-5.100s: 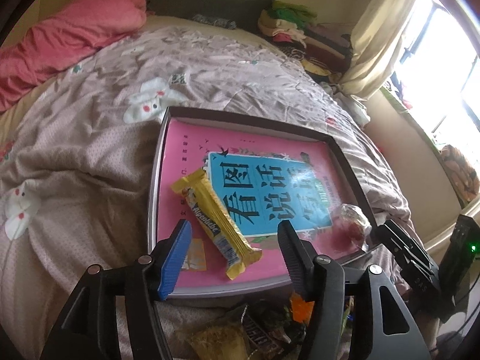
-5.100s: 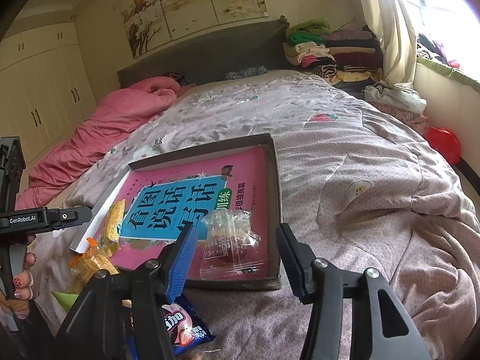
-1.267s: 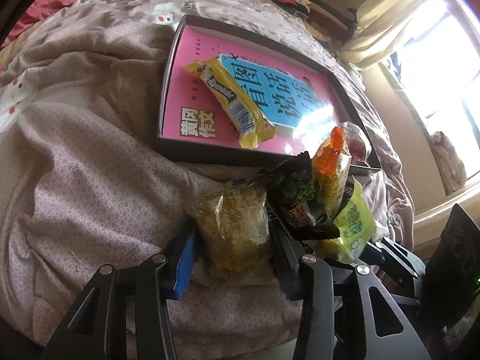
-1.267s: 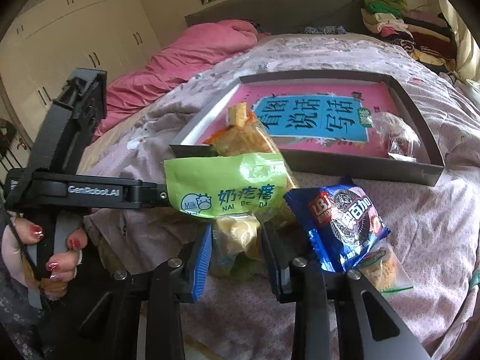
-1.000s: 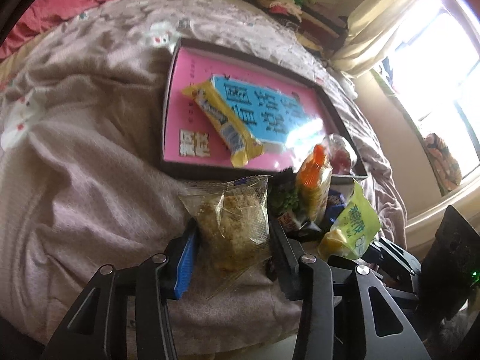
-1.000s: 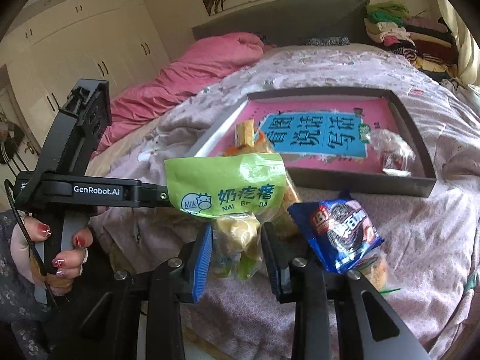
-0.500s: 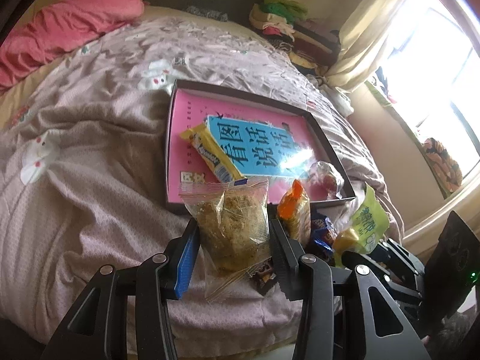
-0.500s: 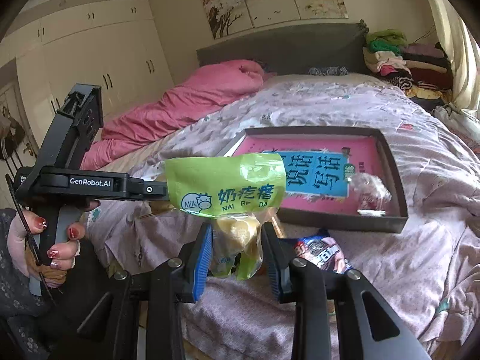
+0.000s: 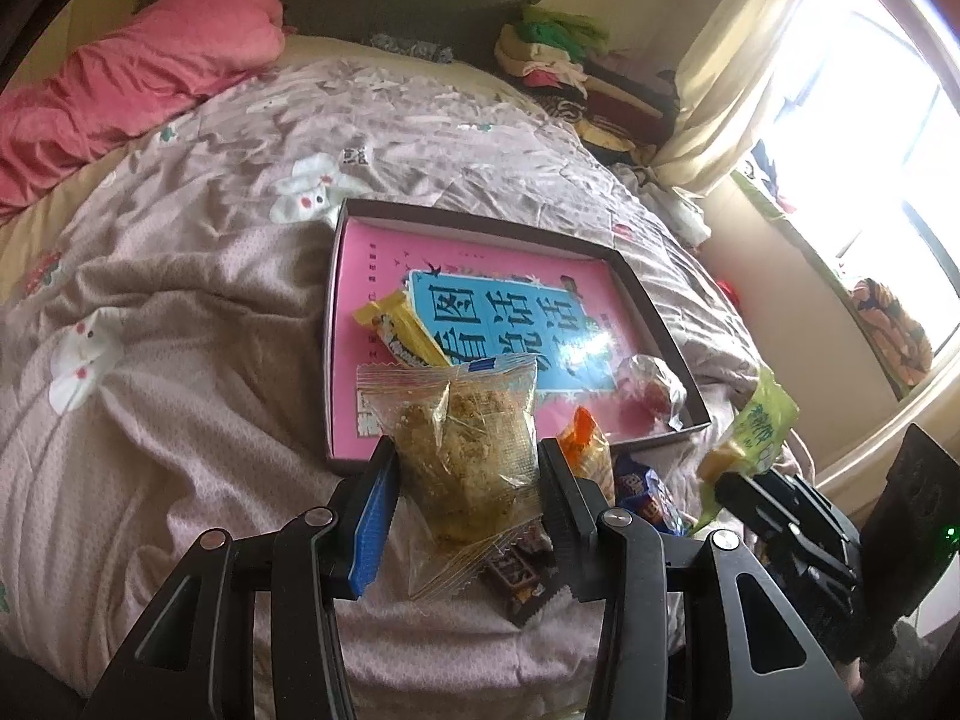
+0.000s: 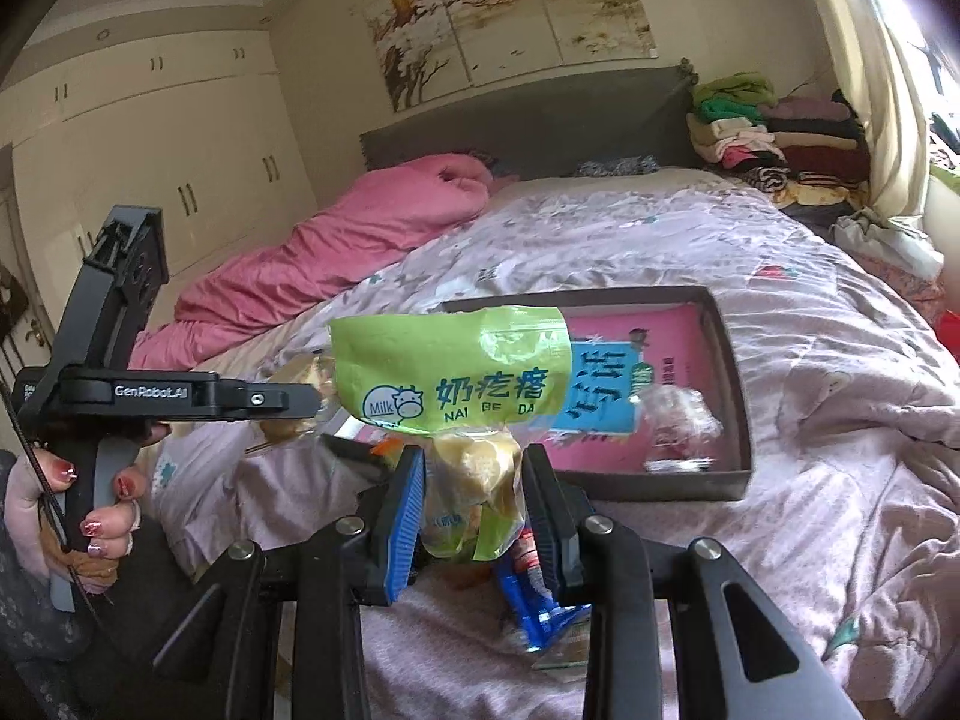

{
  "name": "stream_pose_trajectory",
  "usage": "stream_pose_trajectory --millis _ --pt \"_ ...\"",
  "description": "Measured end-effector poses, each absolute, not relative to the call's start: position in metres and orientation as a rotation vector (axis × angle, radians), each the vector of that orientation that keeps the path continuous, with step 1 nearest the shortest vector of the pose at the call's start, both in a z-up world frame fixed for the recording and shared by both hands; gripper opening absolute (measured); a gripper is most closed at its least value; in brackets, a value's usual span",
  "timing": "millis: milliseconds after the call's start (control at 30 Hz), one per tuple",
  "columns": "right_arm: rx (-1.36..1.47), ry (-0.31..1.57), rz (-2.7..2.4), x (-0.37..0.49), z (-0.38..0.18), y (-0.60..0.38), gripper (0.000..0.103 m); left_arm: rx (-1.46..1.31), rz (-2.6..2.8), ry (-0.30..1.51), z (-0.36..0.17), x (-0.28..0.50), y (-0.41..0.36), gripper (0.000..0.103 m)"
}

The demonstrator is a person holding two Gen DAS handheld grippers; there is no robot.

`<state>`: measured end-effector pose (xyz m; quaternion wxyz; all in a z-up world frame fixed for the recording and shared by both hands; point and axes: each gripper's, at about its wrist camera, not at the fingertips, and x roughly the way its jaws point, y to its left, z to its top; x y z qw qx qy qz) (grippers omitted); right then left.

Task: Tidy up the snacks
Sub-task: 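Lift the green bag and biscuit bag and carry both over the pink tray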

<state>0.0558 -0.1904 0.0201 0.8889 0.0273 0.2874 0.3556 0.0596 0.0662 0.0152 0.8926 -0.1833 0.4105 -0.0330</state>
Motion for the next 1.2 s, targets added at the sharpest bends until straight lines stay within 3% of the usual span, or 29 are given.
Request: stream_pose_trajectory --millis 1200 --pt "0.123 0.594 0.488 0.127 0.009 -0.248 0.034 -0.333 0.009 0.901 -0.02 0.11 0.066 0.047"
